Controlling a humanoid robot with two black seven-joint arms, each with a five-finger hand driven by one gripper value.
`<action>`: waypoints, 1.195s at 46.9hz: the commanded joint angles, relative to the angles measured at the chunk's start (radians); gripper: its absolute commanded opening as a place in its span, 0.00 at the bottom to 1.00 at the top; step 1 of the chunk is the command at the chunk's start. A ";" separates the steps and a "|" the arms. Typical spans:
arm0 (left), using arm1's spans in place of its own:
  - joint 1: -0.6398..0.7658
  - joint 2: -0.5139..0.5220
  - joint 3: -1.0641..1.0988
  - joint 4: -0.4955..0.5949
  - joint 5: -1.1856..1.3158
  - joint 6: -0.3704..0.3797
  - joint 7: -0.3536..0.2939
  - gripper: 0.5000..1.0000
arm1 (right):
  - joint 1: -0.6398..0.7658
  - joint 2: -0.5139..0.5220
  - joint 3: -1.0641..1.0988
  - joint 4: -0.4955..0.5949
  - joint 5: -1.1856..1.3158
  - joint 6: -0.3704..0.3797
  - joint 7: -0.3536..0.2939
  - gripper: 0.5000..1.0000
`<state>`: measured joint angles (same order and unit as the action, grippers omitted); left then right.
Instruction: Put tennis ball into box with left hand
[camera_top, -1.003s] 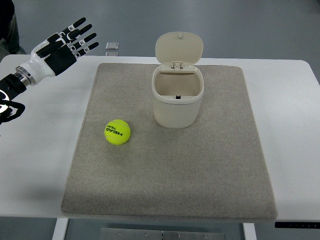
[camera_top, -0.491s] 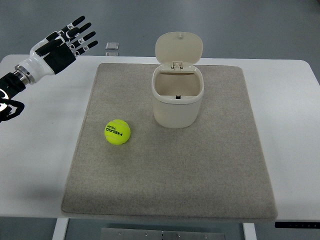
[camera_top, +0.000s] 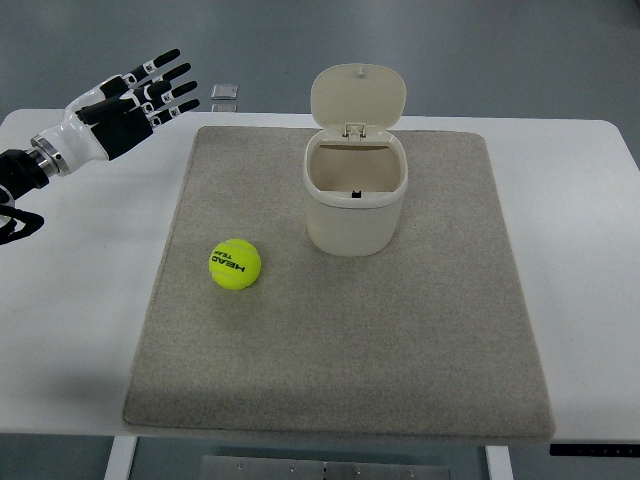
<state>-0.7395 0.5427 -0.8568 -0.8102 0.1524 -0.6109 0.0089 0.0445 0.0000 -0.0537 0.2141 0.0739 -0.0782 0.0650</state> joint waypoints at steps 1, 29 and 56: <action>0.000 0.022 -0.001 -0.015 0.154 0.000 -0.085 0.99 | 0.000 0.000 0.000 -0.001 0.001 0.000 0.001 0.83; 0.031 0.191 0.016 -0.291 0.987 0.006 -0.323 0.99 | 0.000 0.000 0.000 0.001 0.000 0.001 -0.001 0.83; 0.078 0.200 0.090 -0.554 1.731 0.192 -0.550 0.98 | 0.000 0.000 0.000 -0.001 0.000 0.000 -0.001 0.83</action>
<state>-0.6604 0.7418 -0.7741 -1.3584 1.8197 -0.4247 -0.5217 0.0444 0.0000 -0.0537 0.2145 0.0743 -0.0782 0.0648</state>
